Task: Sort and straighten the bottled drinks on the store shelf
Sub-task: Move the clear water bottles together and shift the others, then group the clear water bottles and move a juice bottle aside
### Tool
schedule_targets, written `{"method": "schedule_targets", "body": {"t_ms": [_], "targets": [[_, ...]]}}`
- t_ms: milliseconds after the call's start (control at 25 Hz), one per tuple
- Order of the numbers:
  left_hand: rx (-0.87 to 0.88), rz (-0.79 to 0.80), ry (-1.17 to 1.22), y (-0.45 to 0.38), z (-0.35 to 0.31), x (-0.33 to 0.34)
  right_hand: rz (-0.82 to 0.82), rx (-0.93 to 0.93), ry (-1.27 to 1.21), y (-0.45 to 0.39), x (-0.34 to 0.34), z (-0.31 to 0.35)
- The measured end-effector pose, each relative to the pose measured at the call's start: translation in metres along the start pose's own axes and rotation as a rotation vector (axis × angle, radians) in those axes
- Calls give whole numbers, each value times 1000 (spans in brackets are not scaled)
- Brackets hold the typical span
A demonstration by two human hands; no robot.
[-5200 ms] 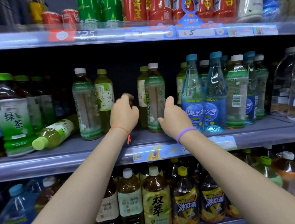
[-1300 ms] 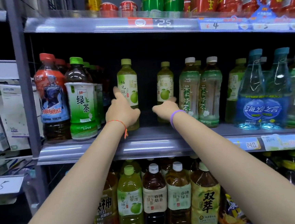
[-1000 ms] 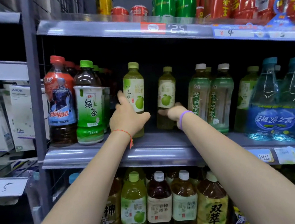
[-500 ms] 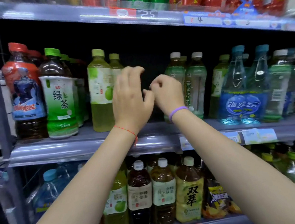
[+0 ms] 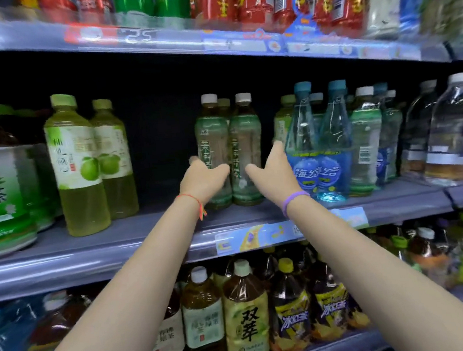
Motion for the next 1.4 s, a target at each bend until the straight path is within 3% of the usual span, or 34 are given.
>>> {"method": "schedule_targets", "body": {"t_ms": [120,200,280,360,440,560,720,840,1000,1200,1400], "targets": [[44,58,24,1,-9,8,-211,-524,224,14,-1,43],[106,130,-49,1,-11,15,-290,-661,364,16,3,57],[165,106,-131,-2,-15,11,-289,-604,493,7,6,51],[109,-51,-125,-12,-14,-6,-266,-531,553,2,6,38],[-21,-129,82,-29,-10,-15,-233,-494,522,-1,4,32],[-144,135,363,-66,-3,19,-180,-485,467,0,2,30],[-94,321,333,-81,-5,43,-130,-475,431,3,4,25],[-10,357,171,-64,-16,39,-106,-448,426,6,6,25],[15,372,159,-63,-20,40,-156,-424,501,21,7,23],[-13,190,59,-62,-11,31,-235,-554,476,37,8,37],[6,429,166,-56,-13,51,-170,-578,379,51,1,36]]}}
Point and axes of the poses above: each hand's wrist, its own y-axis away from the middle knuckle, its own x-axis out of the palm, z = x × y, the point moved 7 cm from there along -y, towards the middle knuckle, and after that the axes turned 12 degrees about -y, right-handed, at the moved point
